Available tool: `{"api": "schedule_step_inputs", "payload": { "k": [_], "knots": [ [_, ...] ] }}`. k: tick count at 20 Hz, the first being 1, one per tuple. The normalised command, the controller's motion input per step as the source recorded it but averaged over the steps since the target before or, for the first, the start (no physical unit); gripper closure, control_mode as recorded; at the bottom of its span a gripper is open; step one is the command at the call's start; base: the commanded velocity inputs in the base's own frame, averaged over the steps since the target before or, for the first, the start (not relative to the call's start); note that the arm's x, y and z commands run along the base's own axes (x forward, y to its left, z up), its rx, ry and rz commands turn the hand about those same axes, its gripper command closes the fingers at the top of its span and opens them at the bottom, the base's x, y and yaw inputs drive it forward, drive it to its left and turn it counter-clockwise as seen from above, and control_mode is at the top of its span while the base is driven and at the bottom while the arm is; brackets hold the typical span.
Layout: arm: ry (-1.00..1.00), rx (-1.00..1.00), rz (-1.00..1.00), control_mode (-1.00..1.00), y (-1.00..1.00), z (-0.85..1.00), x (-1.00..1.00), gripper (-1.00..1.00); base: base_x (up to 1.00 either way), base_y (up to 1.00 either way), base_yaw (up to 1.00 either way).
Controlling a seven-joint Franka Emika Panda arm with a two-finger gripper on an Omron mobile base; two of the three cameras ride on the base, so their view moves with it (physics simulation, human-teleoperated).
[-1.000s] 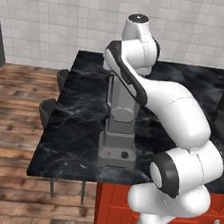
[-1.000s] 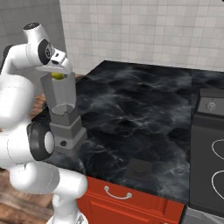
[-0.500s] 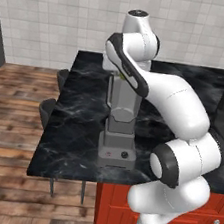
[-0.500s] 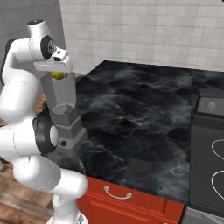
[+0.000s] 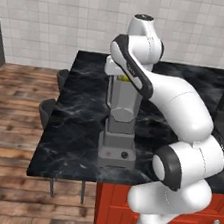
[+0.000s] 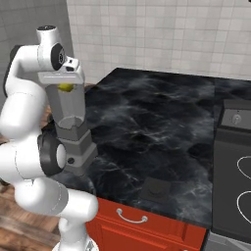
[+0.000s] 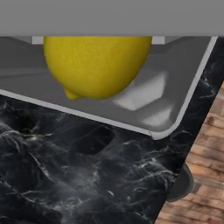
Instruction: Grab the lemon and lemon wedge from the fridge, place them in the blender, close the lid, and turn on the blender to create a marinade.
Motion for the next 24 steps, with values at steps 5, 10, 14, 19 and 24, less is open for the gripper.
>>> {"api": "schedule_step_inputs", "payload": {
  "k": [5,10,14,19,24],
  "knots": [
    [0.04,0.0,0.13,-1.0,0.0,-0.5,0.01,-1.0,0.0,0.0,0.0],
    [0.01,0.0,0.11,-1.0,0.0,-0.17,0.03,-1.0,0.0,0.0,0.0],
    [0.0,0.0,0.02,-1.0,0.0,0.06,0.0,-1.0,0.0,0.0,0.0],
    [0.0,0.0,0.0,-1.0,0.0,0.35,-0.01,-1.0,0.0,0.0,0.0],
    [-0.11,0.0,0.0,-1.0,-0.02,0.42,-0.52,-1.0,0.0,0.0,0.0]
  ]
}}
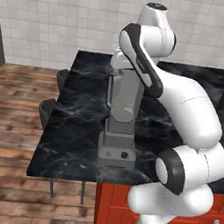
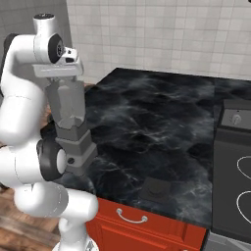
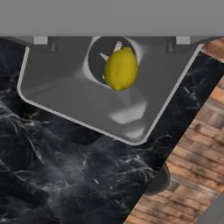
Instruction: Grab the lemon and lemon wedge from the fridge, place them in the blender, close the lid, and turn on the blender to create a marinade.
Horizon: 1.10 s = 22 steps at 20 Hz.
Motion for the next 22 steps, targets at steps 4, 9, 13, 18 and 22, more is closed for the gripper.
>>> {"api": "schedule_step_inputs", "payload": {
  "k": [4,9,13,18,22],
  "knots": [
    [-0.16,0.0,0.0,-1.0,-0.13,0.04,-0.99,-1.0,0.0,0.0,0.0],
    [-0.18,0.0,-0.01,-1.0,-0.29,-0.47,-1.0,-1.0,0.0,0.0,0.0],
    [-0.11,0.0,0.0,-1.0,-0.48,-0.9,-1.0,-1.0,0.0,0.0,0.0],
    [-0.04,-0.08,0.0,-1.0,-0.33,-0.99,-0.77,-1.0,0.0,0.0,0.0],
    [0.0,-0.11,0.0,-1.0,-0.27,-0.89,-0.38,-1.0,0.0,0.0,0.0]
  ]
}}
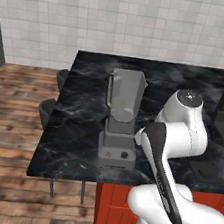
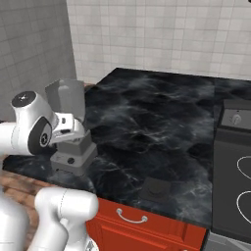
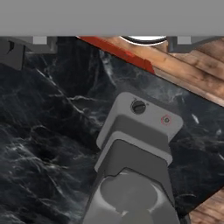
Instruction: Grab the lemon and lemon wedge from the fridge, place them in the blender, close the lid, and turn on the blender to create a marinade.
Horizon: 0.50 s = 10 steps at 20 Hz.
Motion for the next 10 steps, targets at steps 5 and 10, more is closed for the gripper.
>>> {"api": "schedule_step_inputs", "payload": {
  "k": [5,10],
  "knots": [
    [0.01,0.0,0.0,-1.0,0.0,-0.31,0.0,-1.0,0.0,0.0,0.0],
    [0.0,0.0,0.0,-1.0,-0.18,-0.16,-0.01,-1.0,0.0,0.0,0.0]
  ]
}}
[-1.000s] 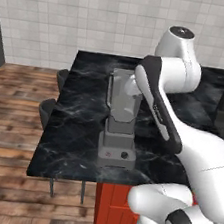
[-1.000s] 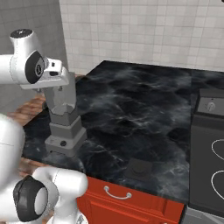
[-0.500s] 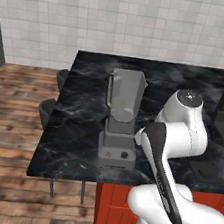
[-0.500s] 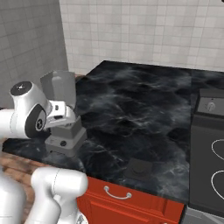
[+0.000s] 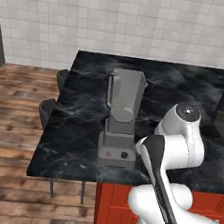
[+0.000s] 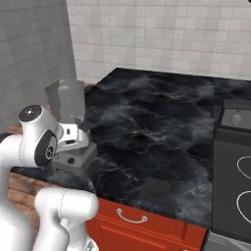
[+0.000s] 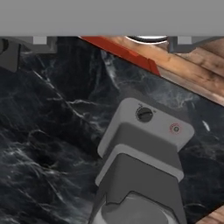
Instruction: Grab the lemon and lemon wedge from the fridge, place them in the blender, close the lid, and turn on the blender to create a marinade.
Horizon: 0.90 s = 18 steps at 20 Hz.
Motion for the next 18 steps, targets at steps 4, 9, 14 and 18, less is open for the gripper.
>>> {"api": "schedule_step_inputs", "payload": {
  "k": [4,9,14,18],
  "knots": [
    [0.0,0.0,0.0,-1.0,-0.09,-0.17,-0.09,-1.0,0.0,0.0,0.0],
    [-0.01,0.01,-0.01,-1.0,-0.13,-0.13,-0.4,-1.0,0.0,0.0,0.0],
    [-0.02,0.0,0.0,1.0,-0.01,-0.01,-0.14,-1.0,-0.74,-0.05,-0.14],
    [0.0,0.0,0.0,1.0,0.0,0.0,0.0,-1.0,-0.87,0.0,-0.59]
  ]
}}
